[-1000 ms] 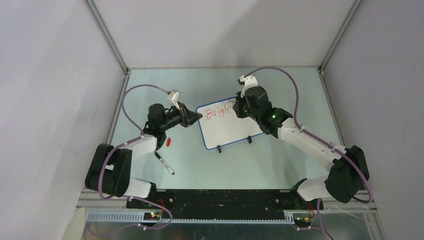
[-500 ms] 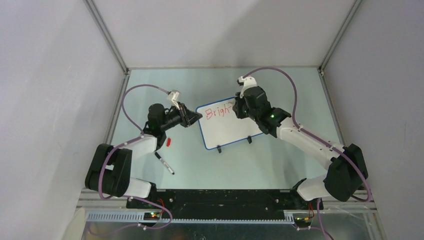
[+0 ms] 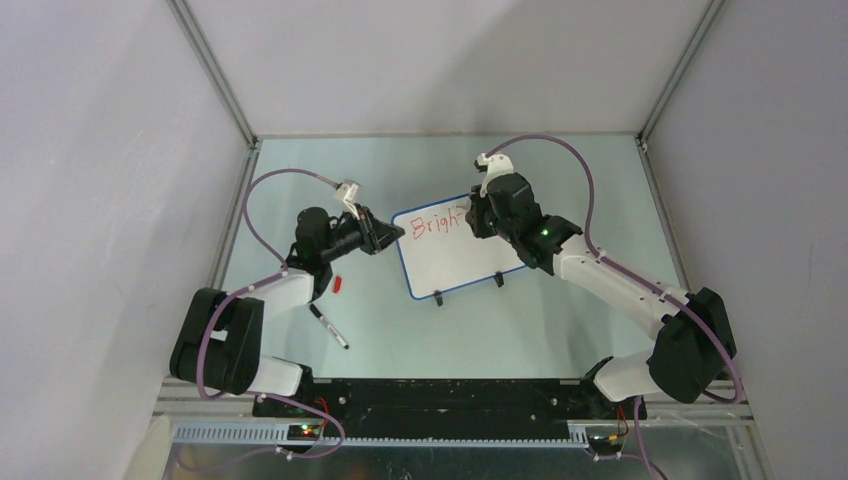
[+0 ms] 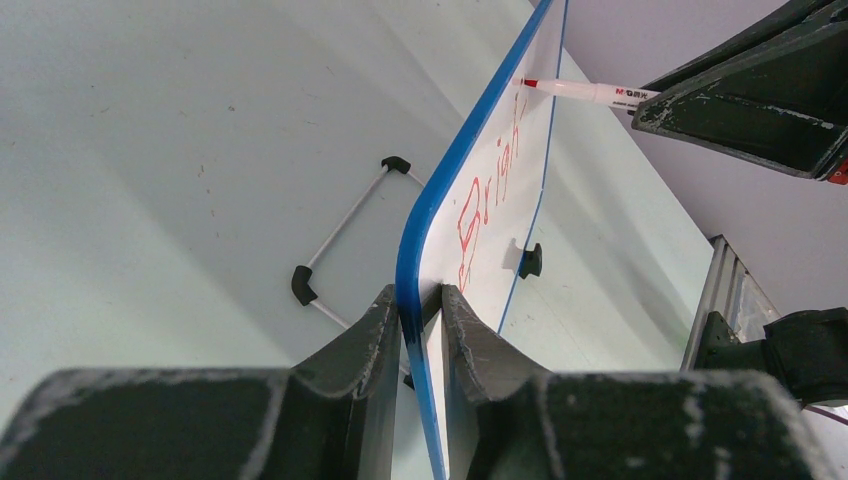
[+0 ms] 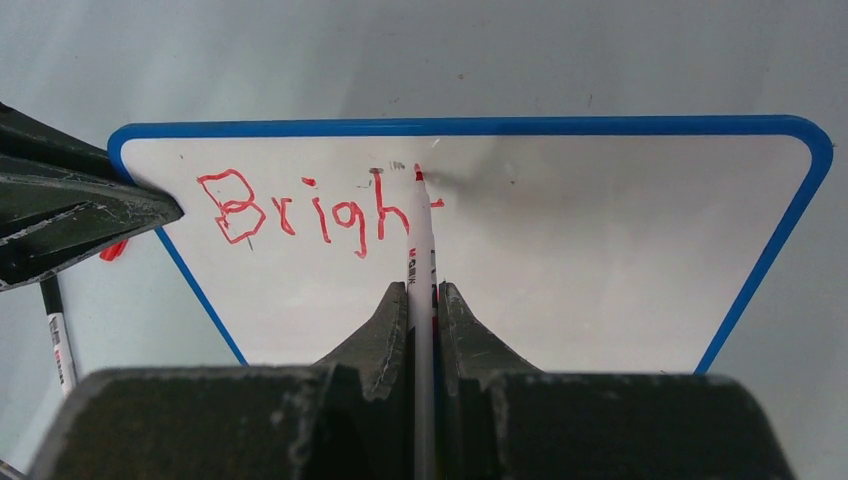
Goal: Write a sentence on the whiteboard
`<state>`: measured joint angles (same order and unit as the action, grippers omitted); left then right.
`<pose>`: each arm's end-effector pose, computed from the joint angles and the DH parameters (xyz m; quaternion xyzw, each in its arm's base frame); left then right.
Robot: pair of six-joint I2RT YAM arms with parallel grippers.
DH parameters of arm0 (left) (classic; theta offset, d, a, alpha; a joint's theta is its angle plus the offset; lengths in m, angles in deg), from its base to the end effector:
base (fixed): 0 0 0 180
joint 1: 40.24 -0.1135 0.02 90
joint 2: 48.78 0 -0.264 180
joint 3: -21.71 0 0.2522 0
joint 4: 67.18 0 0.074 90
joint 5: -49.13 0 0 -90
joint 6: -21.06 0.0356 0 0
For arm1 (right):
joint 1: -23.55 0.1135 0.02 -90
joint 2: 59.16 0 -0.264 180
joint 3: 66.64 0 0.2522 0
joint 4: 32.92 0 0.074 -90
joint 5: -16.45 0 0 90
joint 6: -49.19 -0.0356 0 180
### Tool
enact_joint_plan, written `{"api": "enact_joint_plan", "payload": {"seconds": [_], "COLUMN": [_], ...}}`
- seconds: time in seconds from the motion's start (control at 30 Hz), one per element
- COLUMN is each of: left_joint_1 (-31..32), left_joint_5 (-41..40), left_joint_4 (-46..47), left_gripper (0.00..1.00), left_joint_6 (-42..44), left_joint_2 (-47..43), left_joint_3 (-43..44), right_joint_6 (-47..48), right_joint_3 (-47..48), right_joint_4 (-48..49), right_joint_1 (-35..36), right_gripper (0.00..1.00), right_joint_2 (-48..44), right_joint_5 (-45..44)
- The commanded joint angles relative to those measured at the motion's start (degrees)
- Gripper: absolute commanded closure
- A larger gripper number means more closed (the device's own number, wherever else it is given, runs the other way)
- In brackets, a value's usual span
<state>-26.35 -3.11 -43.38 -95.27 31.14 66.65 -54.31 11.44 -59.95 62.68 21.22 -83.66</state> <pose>0.2672 -0.0885 0.2090 0.1250 0.7490 -0.4413 0.4781 0.2545 0.1990 0.3103 -0.1473 0.8482 0.1549 0.4847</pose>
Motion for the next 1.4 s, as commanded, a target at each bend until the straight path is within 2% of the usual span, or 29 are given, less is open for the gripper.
{"api": "enact_joint_plan", "payload": {"seconds": [0.0, 0.63, 1.37], "left_joint_1": [0.43, 0.35, 0.41], "left_joint_5": [0.21, 0.26, 0.25], "left_joint_4": [0.41, 0.41, 0.5], "left_gripper": [0.76, 0.76, 0.76], "left_joint_6": [2.14, 2.09, 2.07], "left_joint_2": [-1.56, -1.79, -1.73], "left_joint_3": [1.76, 1.69, 1.65], "right_joint_6": [-0.48, -1.02, -0.28], "right_joint_3": [-0.4, -4.84, -5.27], "right_joint_4": [-0.61, -0.88, 0.05], "right_joint_1": [-0.11, 0.8, 0.54], "right_gripper": [1.0, 1.0, 1.0], "right_joint_2": [-1.26, -3.19, -4.38], "right_joint_5": [-1.39, -2.02, -3.47]}}
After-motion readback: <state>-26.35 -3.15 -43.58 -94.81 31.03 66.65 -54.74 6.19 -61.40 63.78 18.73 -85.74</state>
